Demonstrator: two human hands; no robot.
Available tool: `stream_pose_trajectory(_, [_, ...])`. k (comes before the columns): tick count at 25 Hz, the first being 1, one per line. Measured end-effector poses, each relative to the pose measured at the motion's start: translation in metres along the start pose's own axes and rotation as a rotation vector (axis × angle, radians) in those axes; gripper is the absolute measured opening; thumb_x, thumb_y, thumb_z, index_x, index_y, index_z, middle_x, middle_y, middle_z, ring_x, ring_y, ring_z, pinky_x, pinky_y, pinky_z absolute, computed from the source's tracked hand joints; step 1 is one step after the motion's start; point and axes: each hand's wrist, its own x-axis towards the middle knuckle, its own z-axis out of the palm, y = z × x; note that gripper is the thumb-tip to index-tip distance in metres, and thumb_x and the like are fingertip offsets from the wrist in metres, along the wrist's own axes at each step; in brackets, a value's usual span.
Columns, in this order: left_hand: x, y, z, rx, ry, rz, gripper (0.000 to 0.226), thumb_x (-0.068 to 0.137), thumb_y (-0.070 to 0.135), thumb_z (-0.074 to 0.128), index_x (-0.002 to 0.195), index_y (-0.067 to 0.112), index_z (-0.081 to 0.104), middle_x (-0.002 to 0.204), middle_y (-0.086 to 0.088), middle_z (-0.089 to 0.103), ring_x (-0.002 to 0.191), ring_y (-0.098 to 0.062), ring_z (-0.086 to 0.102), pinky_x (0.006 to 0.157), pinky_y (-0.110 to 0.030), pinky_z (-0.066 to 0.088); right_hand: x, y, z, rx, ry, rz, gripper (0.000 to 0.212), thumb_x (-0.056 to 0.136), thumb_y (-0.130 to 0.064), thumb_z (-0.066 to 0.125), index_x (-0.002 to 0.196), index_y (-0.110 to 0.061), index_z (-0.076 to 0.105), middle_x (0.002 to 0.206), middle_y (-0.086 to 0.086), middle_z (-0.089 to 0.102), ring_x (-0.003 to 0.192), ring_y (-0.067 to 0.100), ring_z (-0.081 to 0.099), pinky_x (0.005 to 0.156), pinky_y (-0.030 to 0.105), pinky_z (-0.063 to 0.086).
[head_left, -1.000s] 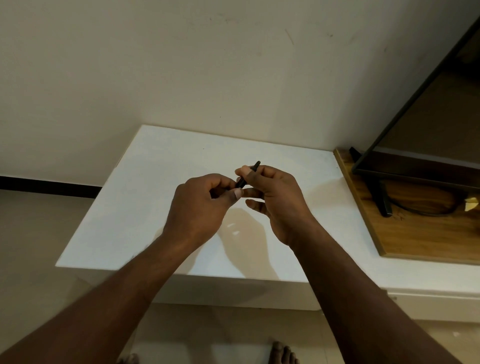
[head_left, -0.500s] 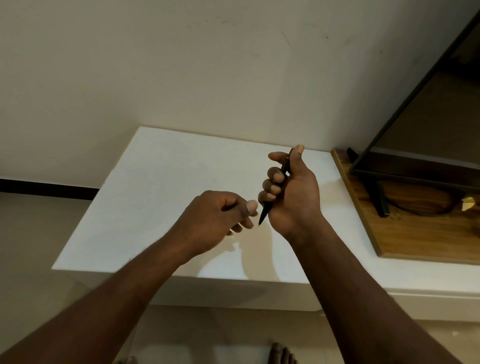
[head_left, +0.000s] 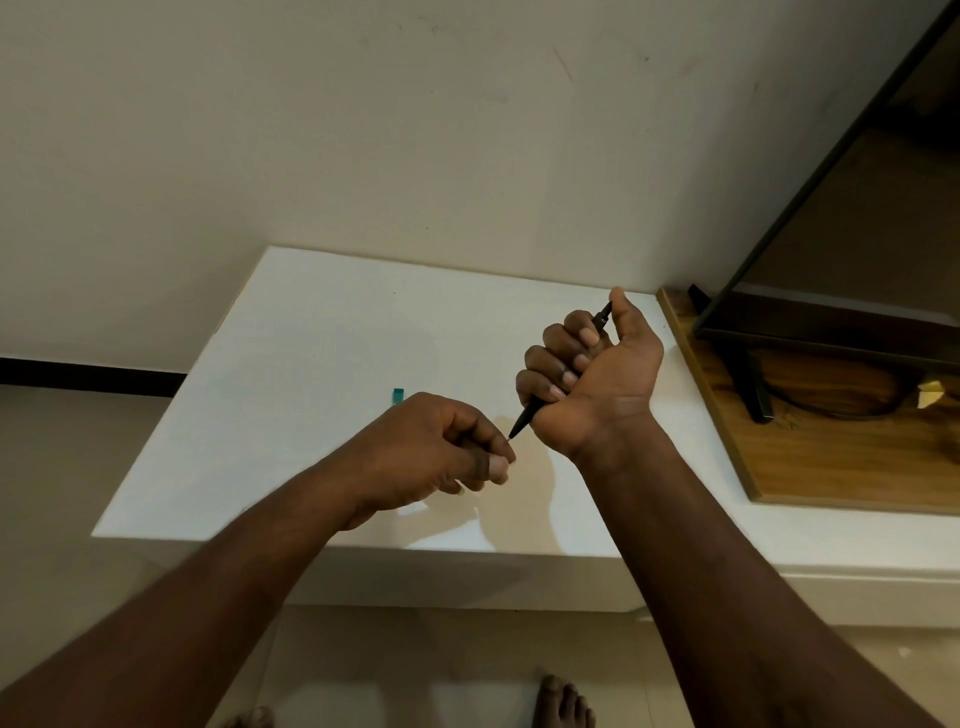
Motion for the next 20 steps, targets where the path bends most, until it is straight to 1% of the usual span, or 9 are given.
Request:
stream_pose_trajectory(5, [-0.0004,0.0014,0.0005,-0.004,-0.009,-0.009,0.008,0.092,0.02,0.075,0.099,0.022,0.08,0.09,0.008,0.082,0.089,-0.012,0.077,0.076,-0.023,0.06,0.0007,0.0,0.0004,0.004,0.001,-0.004,0.053,0.095,-0.053,0.049,0.055,-0.02,0.038,0.051,-0.006,0.024,0.041,0.012,0.017,0.046,0.024,0.012])
stream_pose_trajectory(9, [-0.0002,0.0018,0.0008,-0.006,-0.008,-0.026,0.007,0.093,0.023,0.074,0.097,0.022,0.08,0.089,0.007,0.082,0.086,-0.012,0.077,0.073,-0.022,0.058,0.0011,-0.0009,0.0016,-0.011,0.012,-0.025,0.049,0.093,-0.048,0.05,0.055,-0.02,0.038,0.052,-0.006,0.023,0.043,0.012,0.015,0.045,0.024,0.013])
stream_pose_trajectory(13, [0.0004,0.0003,-0.0004,-0.01,0.005,-0.036,0.007,0.093,0.026,0.074,0.096,0.023,0.08,0.089,0.007,0.082,0.085,-0.01,0.077,0.074,-0.024,0.058,0.0008,0.0002,0.0013,-0.003,0.023,-0.02,0.052,0.094,-0.052,0.05,0.056,-0.02,0.037,0.053,-0.006,0.022,0.044,0.012,0.014,0.046,0.025,0.012])
stream_pose_trajectory(16, [0.0008,-0.0002,-0.0008,-0.015,0.008,-0.034,0.006,0.093,0.026,0.075,0.096,0.024,0.08,0.089,0.008,0.082,0.085,-0.01,0.077,0.075,-0.025,0.059,0.0006,-0.0014,0.001,0.014,0.024,-0.019,0.052,0.095,-0.053,0.05,0.056,-0.02,0.038,0.053,-0.006,0.023,0.043,0.012,0.015,0.044,0.024,0.013])
stream_pose_trajectory(20, [0.0013,0.0002,-0.0009,-0.026,0.008,-0.035,0.007,0.093,0.025,0.075,0.097,0.023,0.08,0.089,0.007,0.082,0.085,-0.011,0.077,0.074,-0.024,0.058,0.0009,-0.0021,0.0027,0.0,0.033,-0.046,0.048,0.094,-0.046,0.049,0.055,-0.02,0.038,0.052,-0.006,0.023,0.042,0.012,0.016,0.043,0.024,0.014])
